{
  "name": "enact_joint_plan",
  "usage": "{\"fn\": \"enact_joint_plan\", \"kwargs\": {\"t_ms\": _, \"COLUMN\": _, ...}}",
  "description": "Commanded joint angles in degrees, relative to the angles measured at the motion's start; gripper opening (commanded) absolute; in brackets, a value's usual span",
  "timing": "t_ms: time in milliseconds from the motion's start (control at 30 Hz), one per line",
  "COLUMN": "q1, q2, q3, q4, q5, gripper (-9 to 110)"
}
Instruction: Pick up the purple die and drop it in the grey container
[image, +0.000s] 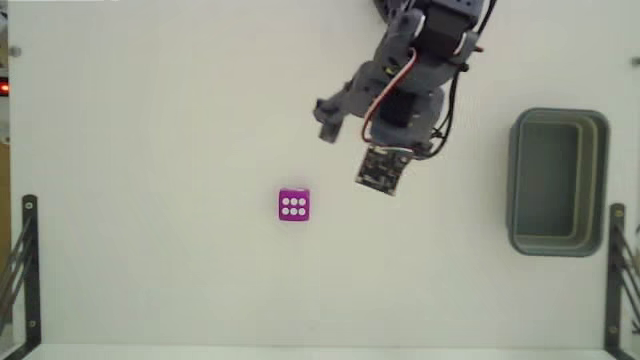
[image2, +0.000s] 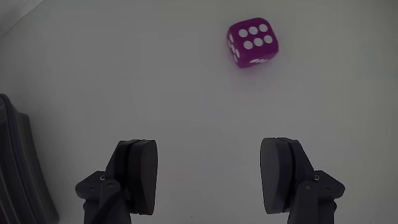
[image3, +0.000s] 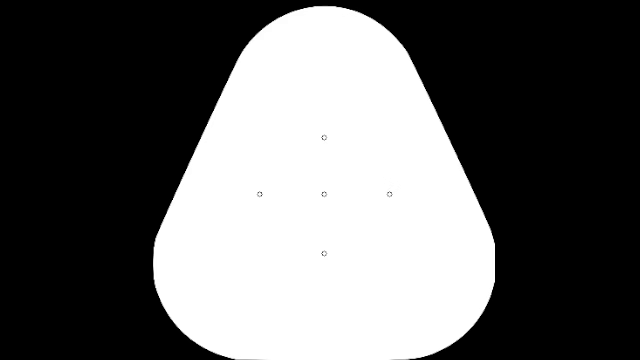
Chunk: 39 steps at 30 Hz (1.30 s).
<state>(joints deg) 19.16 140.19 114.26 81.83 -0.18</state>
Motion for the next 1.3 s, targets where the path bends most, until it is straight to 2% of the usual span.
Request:
{"fn": "enact_joint_plan", "kwargs": {"t_ms": 0, "q1": 2.0, "q2": 1.9, "q3": 0.3, "q4": 0.1, "q5": 0.2, "gripper": 110}}
{"fn": "enact_joint_plan", "kwargs": {"t_ms": 500, "q1": 6.9, "q2": 1.9, "q3": 0.3, "q4": 0.1, "q5": 0.2, "gripper": 110}}
{"fn": "enact_joint_plan", "kwargs": {"t_ms": 1267, "q1": 7.7, "q2": 1.9, "q3": 0.3, "q4": 0.1, "q5": 0.2, "gripper": 110}}
